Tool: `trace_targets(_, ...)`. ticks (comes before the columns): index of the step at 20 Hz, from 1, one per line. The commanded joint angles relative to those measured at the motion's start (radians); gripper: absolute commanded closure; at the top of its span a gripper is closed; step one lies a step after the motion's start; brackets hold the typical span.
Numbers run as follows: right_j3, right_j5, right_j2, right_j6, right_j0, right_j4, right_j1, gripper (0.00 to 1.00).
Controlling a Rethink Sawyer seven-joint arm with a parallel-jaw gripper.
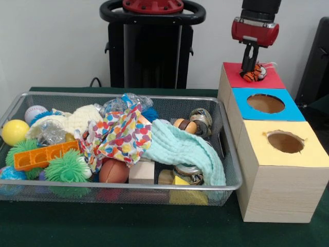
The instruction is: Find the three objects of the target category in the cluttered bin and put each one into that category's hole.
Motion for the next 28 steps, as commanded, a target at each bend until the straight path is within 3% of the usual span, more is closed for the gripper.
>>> trace_targets(1,-0.047,-0.139,0.139,0.293,-0.045,0.026,0.134,1.0)
trace_targets(7,-0.084,-0.21,0.176,0.301,-0.048,0.035,0.235,1.0)
trace_targets(11,-0.089,-0.214,0.177,0.286,-0.04,0.058,0.248,1.0)
trace_targets(28,-0.053,-0.097,0.164,0.186,-0.106,0.017,0.135,1.0)
